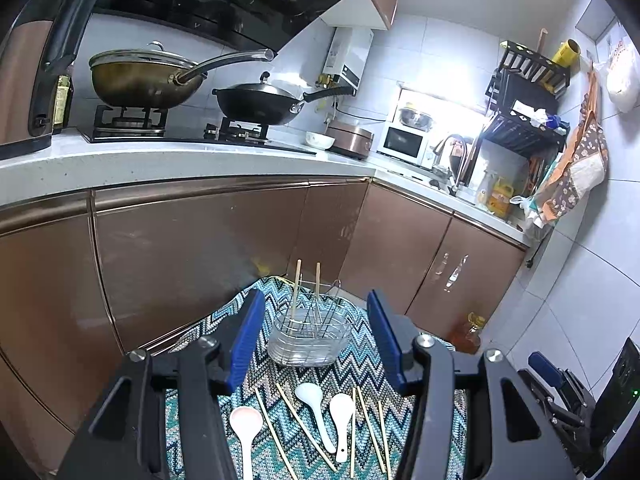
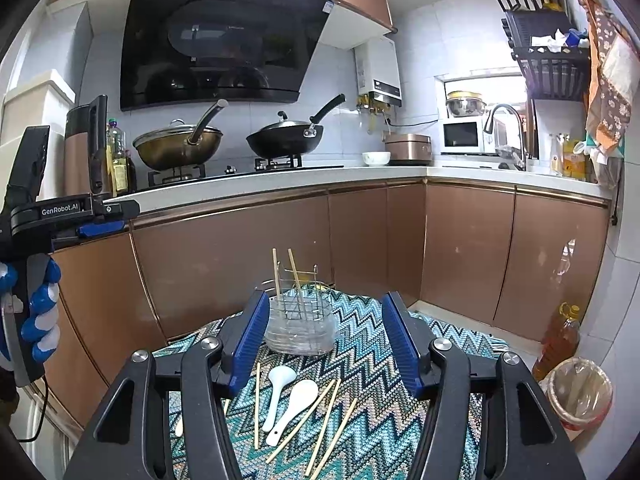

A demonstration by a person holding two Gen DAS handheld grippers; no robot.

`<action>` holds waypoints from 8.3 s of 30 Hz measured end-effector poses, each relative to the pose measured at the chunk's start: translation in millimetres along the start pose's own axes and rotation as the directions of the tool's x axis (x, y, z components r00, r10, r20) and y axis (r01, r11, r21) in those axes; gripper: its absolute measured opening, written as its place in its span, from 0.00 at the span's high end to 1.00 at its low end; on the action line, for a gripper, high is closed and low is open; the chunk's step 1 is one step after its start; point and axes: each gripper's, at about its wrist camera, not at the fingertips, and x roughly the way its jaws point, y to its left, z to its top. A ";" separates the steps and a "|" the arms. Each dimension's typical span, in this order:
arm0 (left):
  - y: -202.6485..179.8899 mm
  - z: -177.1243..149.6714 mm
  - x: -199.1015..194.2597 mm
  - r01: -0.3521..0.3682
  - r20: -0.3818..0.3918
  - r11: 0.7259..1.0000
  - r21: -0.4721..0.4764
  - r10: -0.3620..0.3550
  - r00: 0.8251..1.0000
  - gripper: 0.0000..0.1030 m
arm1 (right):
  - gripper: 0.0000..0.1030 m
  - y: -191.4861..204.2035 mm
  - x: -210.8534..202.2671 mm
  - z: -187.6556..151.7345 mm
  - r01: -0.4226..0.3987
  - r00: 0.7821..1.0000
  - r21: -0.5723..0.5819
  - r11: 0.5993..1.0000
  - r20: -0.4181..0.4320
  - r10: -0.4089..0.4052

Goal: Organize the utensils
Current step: 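Raise both open tools away from the holder, then lower both tools toward the remaining chopsticks beside the spoons, then close the left tool on a chopstick while the right tool grasps another and lifts, then lower both held chopsticks upright into the clear utensil holder, then open both tools to release the chopsticks in the holder, then lower both tools toward the last chopsticks near the white spoons, then close the left tool on a chopstick while the right tool grasps another and lifts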

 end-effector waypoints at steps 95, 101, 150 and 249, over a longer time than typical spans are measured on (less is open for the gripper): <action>27.6 1.8 164.4 0.038 -0.164 0.998 -0.050 -0.046 0.985 0.96 | 0.95 -19.1 171.3 21.7 -0.207 0.943 0.200 0.958 -0.218 0.250; 18.6 48.6 168.4 0.032 0.024 0.999 -0.021 -0.032 0.999 0.96 | 0.95 -9.0 186.3 83.5 -0.271 0.962 0.159 0.949 0.025 0.271; 46.4 1.1 62.8 -0.015 -0.047 0.996 0.090 0.020 0.999 0.61 | 0.56 -16.3 103.6 27.0 -0.017 0.999 0.068 0.998 -0.036 0.019; 88.2 -161.6 305.7 -0.114 -0.786 0.993 -0.040 0.039 0.617 0.89 | 0.80 -75.3 315.8 -145.5 -0.040 0.559 0.152 0.987 -0.816 0.149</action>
